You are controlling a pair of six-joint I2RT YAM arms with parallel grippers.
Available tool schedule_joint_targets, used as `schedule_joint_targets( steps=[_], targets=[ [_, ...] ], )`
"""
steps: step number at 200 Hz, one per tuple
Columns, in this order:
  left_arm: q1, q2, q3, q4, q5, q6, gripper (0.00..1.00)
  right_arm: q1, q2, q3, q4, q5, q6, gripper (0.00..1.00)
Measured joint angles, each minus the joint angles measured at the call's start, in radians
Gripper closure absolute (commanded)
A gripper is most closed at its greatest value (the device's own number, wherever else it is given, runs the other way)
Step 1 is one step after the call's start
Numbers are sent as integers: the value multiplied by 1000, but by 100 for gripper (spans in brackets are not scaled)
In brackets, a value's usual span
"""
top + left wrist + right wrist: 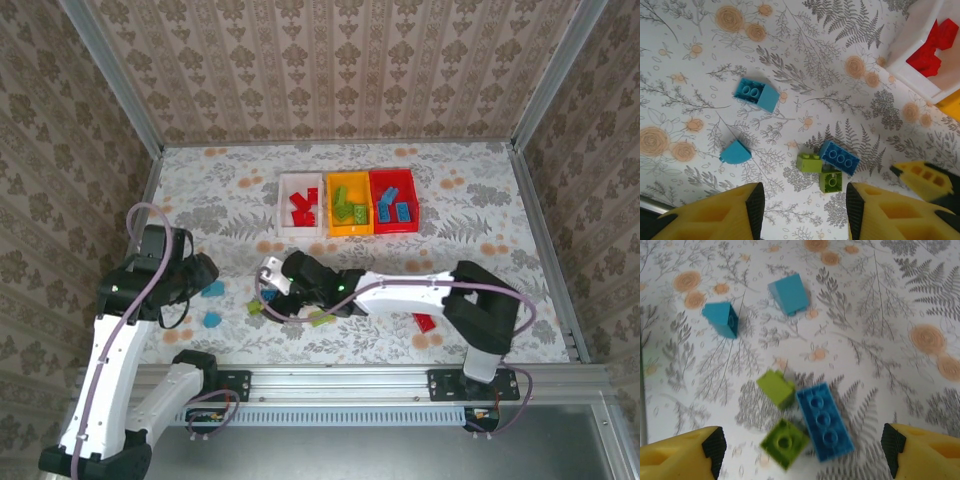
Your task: Sort the legos into containers by color
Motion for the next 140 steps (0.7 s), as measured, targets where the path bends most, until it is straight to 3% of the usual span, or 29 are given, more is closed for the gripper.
schedule_joint_targets(
  steps=[53, 140],
  targets=[
    [0, -31, 0, -51, -11, 0, 50, 5, 253, 253, 22, -36, -2, 14],
    [0, -61, 13, -129, -10, 21, 50, 4, 524, 493, 31, -80, -24, 13]
  ],
)
